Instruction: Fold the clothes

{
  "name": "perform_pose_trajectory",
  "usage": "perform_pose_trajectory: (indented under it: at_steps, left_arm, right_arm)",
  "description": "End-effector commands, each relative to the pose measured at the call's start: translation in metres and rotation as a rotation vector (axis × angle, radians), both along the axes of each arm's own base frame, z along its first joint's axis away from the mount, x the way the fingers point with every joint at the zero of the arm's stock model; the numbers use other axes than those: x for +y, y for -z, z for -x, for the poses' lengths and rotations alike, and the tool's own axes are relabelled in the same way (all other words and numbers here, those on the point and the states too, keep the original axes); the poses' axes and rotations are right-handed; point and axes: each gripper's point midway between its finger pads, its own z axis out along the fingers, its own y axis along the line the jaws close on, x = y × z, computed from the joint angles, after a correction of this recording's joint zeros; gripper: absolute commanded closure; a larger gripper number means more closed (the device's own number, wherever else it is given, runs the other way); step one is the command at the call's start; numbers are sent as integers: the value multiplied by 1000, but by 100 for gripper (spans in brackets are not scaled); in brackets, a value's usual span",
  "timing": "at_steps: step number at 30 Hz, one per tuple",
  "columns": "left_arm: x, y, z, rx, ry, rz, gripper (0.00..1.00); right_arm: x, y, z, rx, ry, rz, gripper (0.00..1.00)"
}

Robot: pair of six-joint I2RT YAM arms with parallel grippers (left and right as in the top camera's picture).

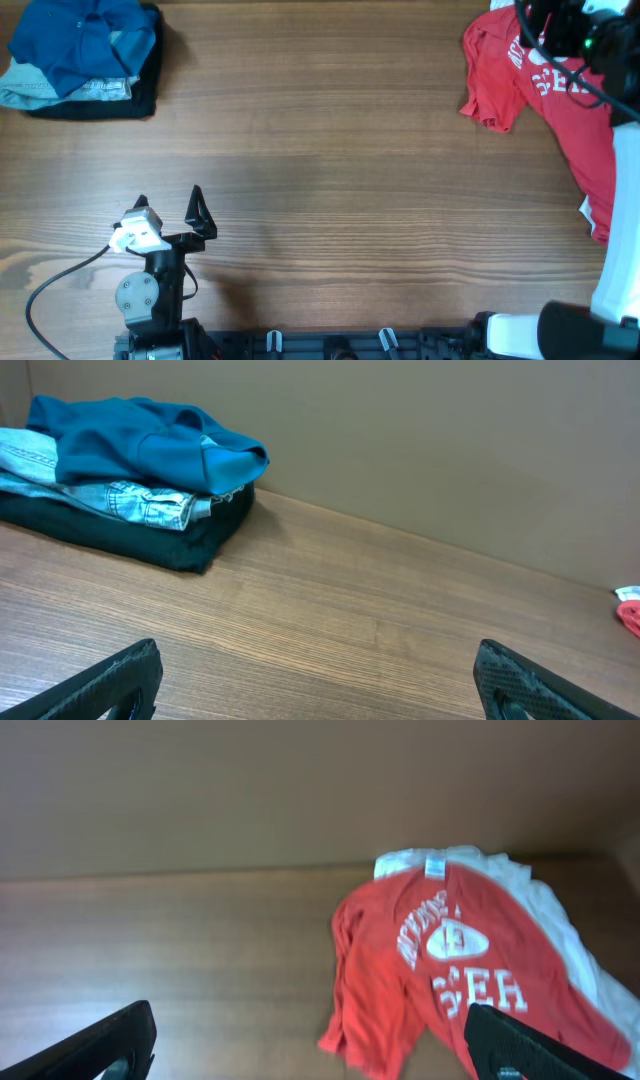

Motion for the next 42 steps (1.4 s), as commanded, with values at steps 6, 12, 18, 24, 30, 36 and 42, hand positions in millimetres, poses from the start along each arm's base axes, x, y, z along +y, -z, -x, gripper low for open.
perform_pose_trajectory:
  at_steps: [6,12,18,24,30,36,42]
  left_arm:
    - [2,2,0,-1,-11,5,0]
    - [2,2,0,-1,-11,5,0]
    - [2,2,0,-1,-11,5,0]
    - [2,2,0,-1,-11,5,0]
    - [2,2,0,-1,-11,5,0]
    - [2,2,0,-1,-11,5,0]
    - [2,2,0,-1,-11,5,0]
  right_arm:
    - [47,48,59,-276,-133,-44,0]
    - [97,108,108,-503,-314,-66,0]
    - [102,136,146,-600,-223,-71,0]
    - [91,173,167,-603,-157,-108,0]
    - [92,190,176,-570,-169,-109,0]
    - [92,195,184,-557,-180,-103,0]
    - [92,184,187,-606,-181,-108,0]
